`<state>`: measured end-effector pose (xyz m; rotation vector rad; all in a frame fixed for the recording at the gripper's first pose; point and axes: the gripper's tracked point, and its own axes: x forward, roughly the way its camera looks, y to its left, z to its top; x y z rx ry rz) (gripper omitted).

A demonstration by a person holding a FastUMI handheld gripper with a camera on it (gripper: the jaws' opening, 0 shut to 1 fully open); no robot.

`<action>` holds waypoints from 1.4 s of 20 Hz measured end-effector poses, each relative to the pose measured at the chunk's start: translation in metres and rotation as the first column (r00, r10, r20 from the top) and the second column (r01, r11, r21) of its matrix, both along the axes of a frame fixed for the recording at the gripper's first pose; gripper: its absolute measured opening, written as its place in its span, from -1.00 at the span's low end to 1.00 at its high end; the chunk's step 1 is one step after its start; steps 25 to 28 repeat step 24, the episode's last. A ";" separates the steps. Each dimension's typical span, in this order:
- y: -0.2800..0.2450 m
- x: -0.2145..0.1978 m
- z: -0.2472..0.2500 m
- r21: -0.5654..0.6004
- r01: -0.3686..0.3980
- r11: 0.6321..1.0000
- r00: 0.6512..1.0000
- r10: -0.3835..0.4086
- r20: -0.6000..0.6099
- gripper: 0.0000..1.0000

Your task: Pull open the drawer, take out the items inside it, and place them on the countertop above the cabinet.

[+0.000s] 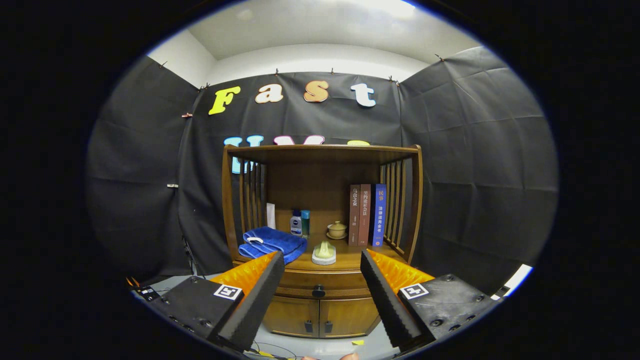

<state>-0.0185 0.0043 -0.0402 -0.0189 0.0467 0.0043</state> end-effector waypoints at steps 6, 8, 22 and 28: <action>-0.001 -0.001 0.000 0.000 -0.002 1.000 1.000 0.002 -0.002 0.98; -0.001 -0.001 0.000 0.001 -0.001 1.000 1.000 0.001 -0.003 0.98; -0.002 0.000 0.003 0.001 -0.001 1.000 1.000 0.001 0.002 0.98; -0.003 0.000 0.003 0.000 0.000 1.000 1.000 0.000 0.001 0.98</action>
